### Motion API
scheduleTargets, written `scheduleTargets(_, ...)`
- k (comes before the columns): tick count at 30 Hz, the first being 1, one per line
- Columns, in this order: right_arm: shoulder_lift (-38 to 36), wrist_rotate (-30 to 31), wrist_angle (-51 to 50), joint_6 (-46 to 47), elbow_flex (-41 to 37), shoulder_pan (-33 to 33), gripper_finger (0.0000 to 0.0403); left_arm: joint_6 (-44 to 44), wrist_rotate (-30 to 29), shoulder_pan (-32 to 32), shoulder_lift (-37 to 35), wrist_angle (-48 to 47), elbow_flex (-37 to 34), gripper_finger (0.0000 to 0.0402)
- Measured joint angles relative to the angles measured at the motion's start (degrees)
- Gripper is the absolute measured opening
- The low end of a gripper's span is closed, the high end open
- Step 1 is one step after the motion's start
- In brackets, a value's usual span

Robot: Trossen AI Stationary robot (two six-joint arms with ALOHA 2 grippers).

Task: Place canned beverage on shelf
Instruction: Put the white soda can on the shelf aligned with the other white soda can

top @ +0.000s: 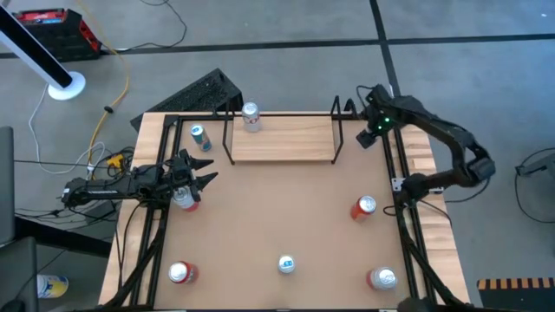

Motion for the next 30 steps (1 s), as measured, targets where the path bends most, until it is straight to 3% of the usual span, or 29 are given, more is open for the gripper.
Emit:
scheduleTargets(7,-11.9,6.6,1.9,0.6,6.2,7.1,0.0315,0.0,0.0,0.0,0.0,0.0,0.0,0.0234)
scheduleTargets(10,-15.2,10.6,8.8,1.3,9.1,12.4,0.0315,0.0,0.0,0.0,0.0,0.0,0.0,0.0234)
scheduleTargets(15,-15.1,10.1,21.6,0.1,11.7,24.1,0.0315,0.0,0.0,0.0,0.0,0.0,0.0,0.0234)
scheduleTargets(19,-8.5,10.0,28.8,-1.2,13.1,33.1,0.0315,-0.2,0.0,0.0,0.0,0.0,0.0,0.0234)
scheduleTargets(23,2.2,9.5,30.6,-3.0,17.4,37.9,0.0315,-0.5,0.0,0.0,0.0,0.0,0.0,0.0234)
scheduleTargets(30,24.5,0.8,19.2,-6.7,34.8,38.9,0.0315,-2.3,0.0,0.0,0.0,0.0,0.0,0.0234)
